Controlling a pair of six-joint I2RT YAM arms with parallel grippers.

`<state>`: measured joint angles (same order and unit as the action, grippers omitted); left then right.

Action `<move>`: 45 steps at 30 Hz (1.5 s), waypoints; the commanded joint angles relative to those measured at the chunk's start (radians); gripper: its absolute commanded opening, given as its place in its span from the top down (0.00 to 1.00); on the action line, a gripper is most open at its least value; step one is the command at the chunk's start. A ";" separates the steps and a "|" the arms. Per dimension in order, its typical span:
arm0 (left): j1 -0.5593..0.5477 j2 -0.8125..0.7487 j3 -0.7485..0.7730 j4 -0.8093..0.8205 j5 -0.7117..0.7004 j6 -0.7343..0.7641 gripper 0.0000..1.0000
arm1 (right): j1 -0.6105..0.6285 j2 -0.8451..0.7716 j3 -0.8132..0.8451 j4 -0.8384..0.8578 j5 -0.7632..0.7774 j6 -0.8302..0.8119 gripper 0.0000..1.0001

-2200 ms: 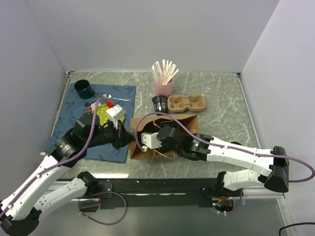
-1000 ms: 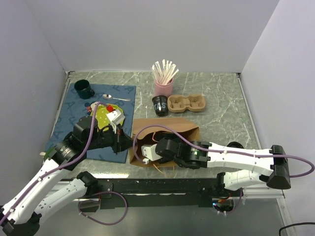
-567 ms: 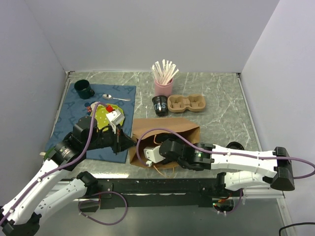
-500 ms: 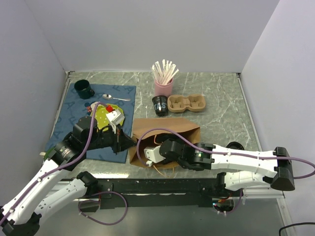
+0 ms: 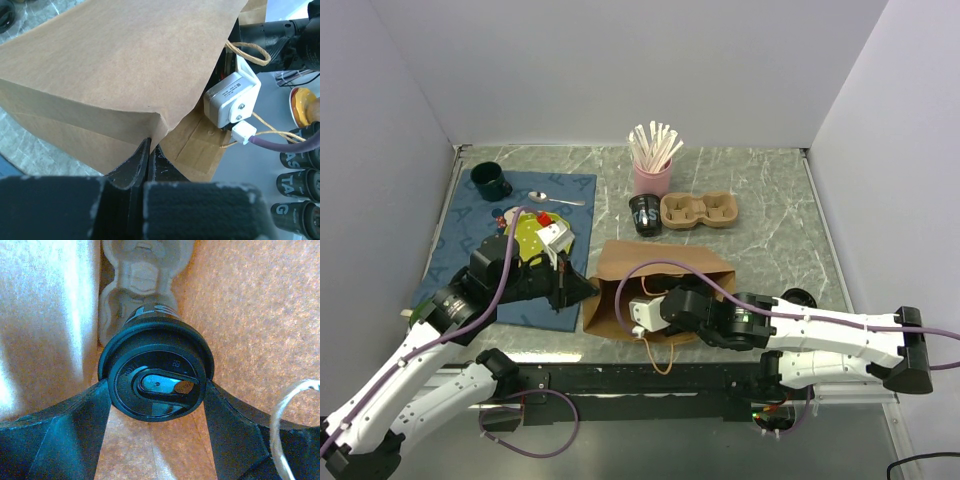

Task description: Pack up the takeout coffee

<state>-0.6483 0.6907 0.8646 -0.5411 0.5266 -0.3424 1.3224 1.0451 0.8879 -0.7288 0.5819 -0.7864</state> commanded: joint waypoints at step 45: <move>0.003 0.003 0.037 0.052 0.064 -0.072 0.99 | -0.104 0.050 -0.118 0.164 -0.105 -0.004 0.56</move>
<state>-0.6449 0.7040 0.8658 -0.5133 0.5461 -0.4088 1.2297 1.1023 0.7799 -0.5522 0.4767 -0.8173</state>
